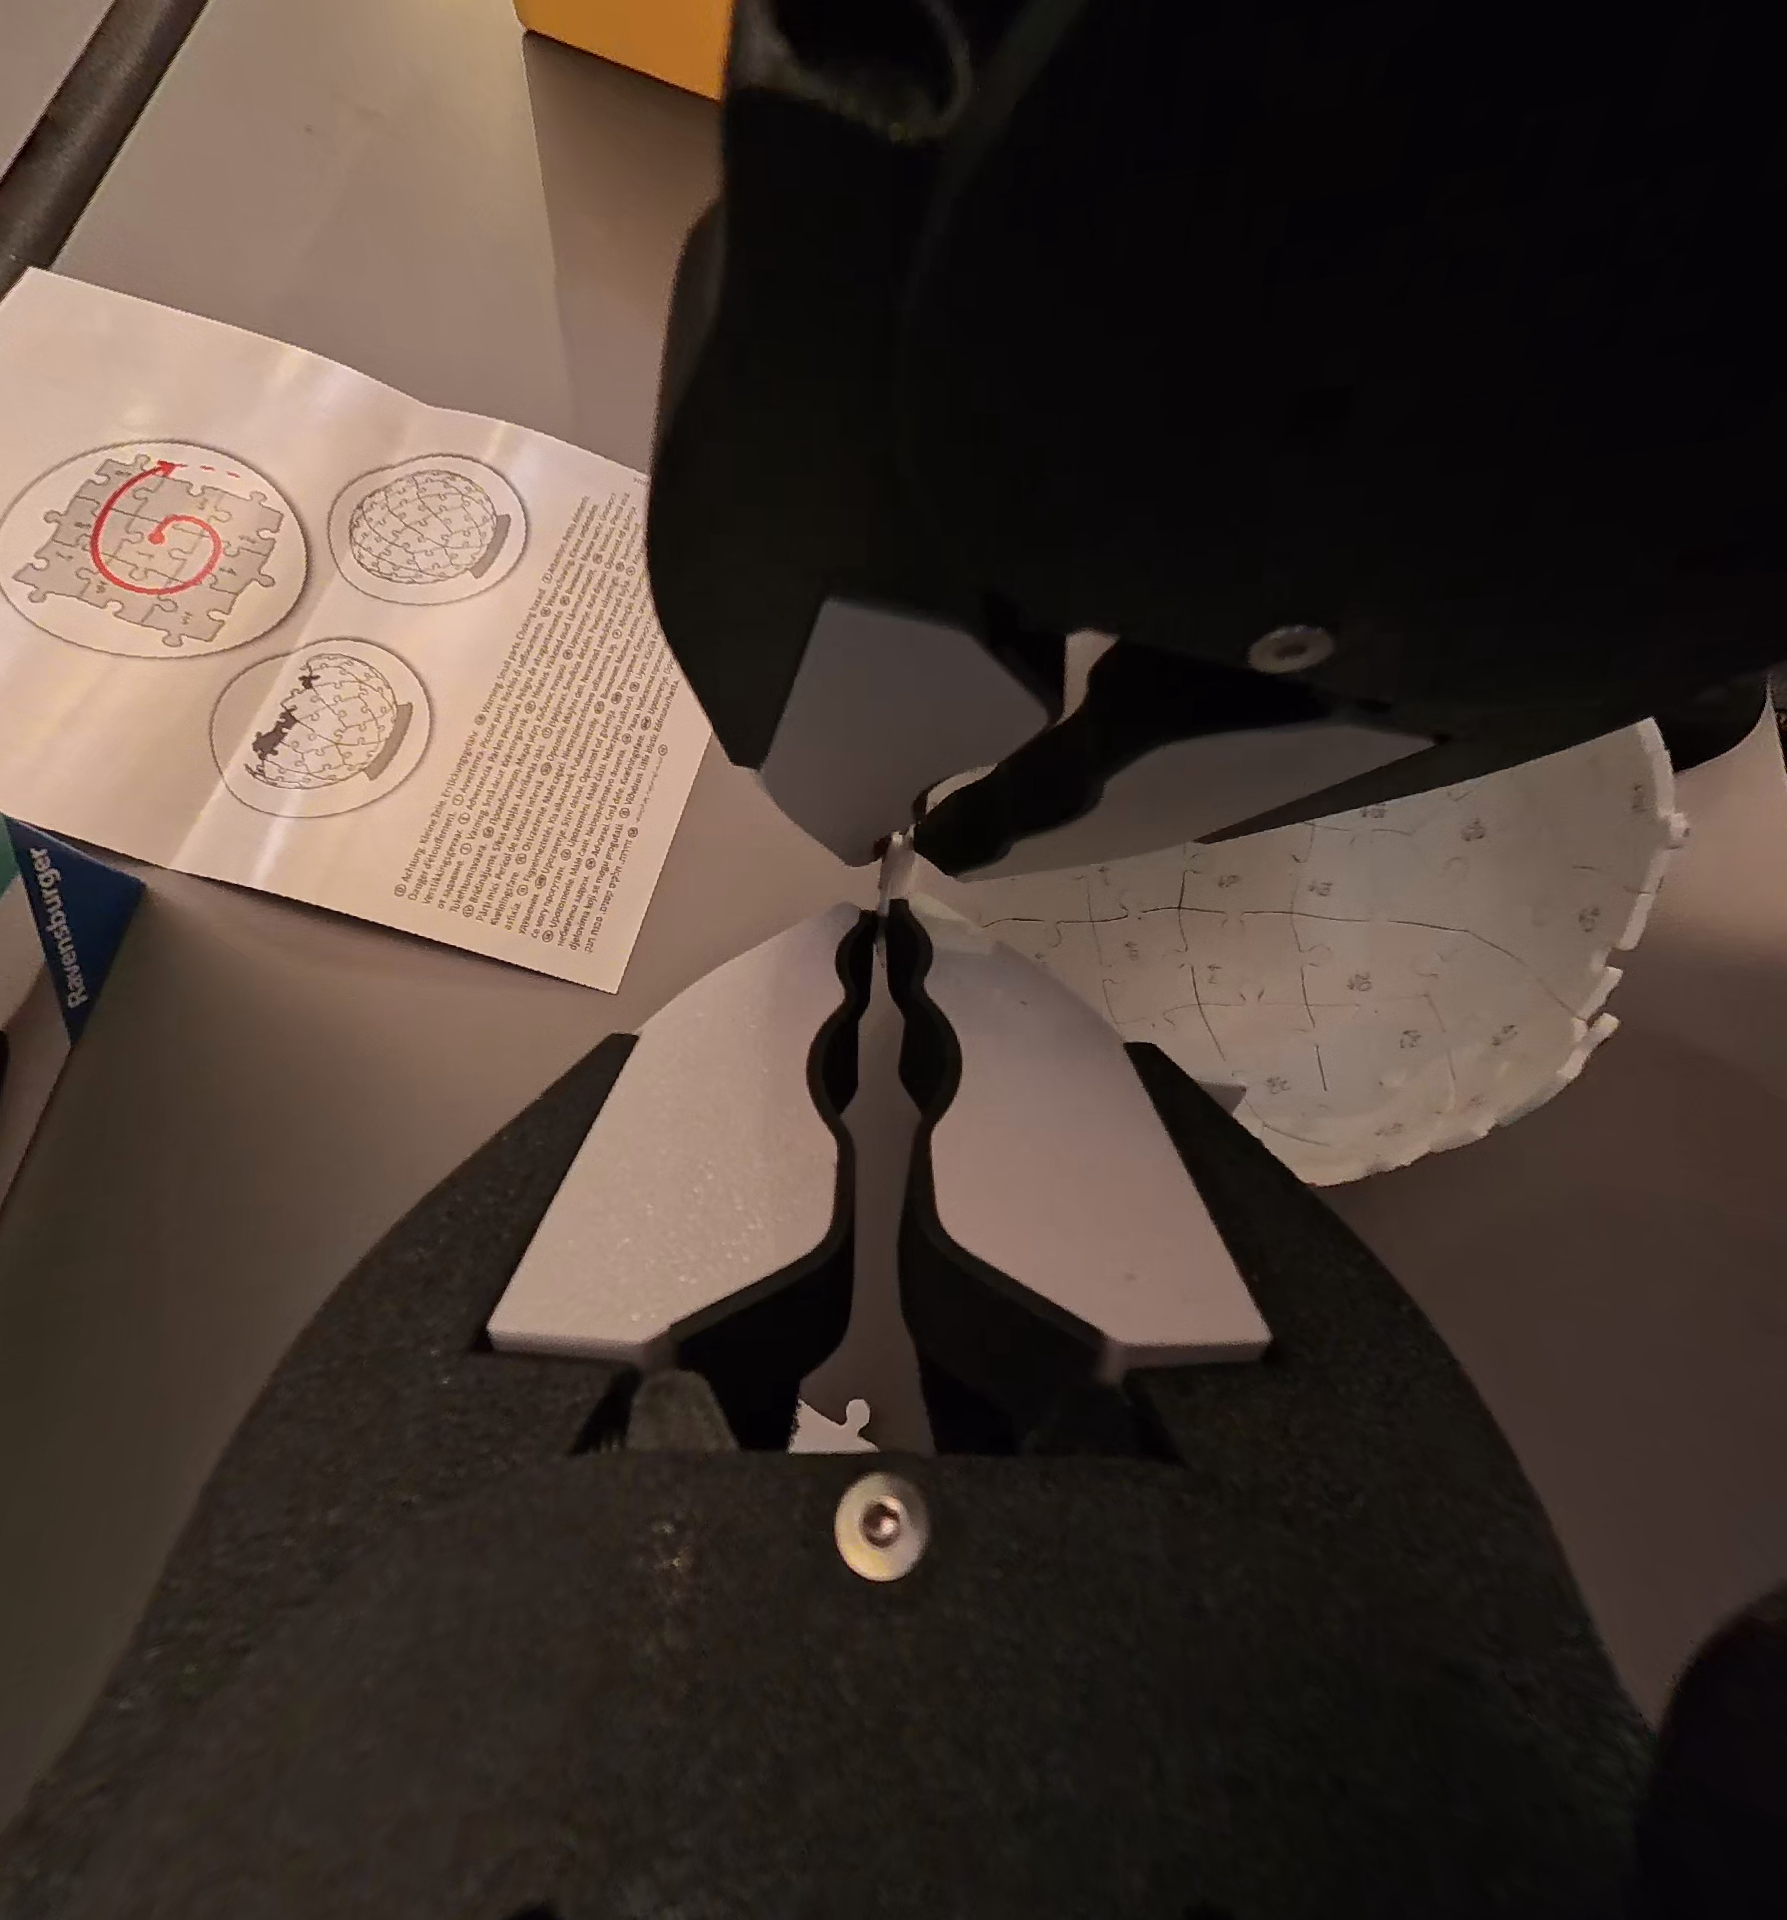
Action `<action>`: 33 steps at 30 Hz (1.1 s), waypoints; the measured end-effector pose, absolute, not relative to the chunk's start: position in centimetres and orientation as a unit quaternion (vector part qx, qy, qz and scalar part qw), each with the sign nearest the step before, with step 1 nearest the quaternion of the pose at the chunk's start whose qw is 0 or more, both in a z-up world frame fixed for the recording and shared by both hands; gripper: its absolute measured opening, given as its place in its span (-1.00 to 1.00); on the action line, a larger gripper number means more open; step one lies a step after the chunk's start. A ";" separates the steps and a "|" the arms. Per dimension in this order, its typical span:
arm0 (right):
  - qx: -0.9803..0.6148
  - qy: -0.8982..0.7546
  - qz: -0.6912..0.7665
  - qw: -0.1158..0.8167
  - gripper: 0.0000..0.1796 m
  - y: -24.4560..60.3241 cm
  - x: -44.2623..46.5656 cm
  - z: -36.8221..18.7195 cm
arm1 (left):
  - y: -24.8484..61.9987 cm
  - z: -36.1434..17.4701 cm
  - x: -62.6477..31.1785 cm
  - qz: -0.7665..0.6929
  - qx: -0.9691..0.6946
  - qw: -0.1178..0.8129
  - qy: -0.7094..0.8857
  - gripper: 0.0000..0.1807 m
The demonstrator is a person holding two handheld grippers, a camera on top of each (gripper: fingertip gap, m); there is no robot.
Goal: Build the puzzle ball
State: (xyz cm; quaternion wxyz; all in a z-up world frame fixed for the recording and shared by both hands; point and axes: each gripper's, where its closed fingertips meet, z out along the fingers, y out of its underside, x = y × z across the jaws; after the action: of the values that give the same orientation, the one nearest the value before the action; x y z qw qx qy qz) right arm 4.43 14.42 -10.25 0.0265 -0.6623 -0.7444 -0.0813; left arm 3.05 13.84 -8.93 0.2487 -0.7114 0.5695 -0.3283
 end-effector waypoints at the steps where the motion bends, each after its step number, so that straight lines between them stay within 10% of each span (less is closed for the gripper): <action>1: -0.663 -0.744 -0.081 0.026 -0.84 14.4 4.4 -10.2 | 13.8 -8.9 3.0 -0.329 -0.711 0.248 0.569 -0.98; 33: -0.661 -0.742 -0.106 0.040 -0.84 14.7 4.6 -9.7 | 13.9 -8.8 2.8 -0.307 -0.704 0.257 0.586 -0.98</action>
State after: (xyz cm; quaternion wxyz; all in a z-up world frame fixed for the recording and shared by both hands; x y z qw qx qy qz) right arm 4.56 14.71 -9.72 0.0405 -0.6612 -0.7416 -0.1059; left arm 2.79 13.94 -8.82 0.2568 -0.7044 0.5863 -0.3068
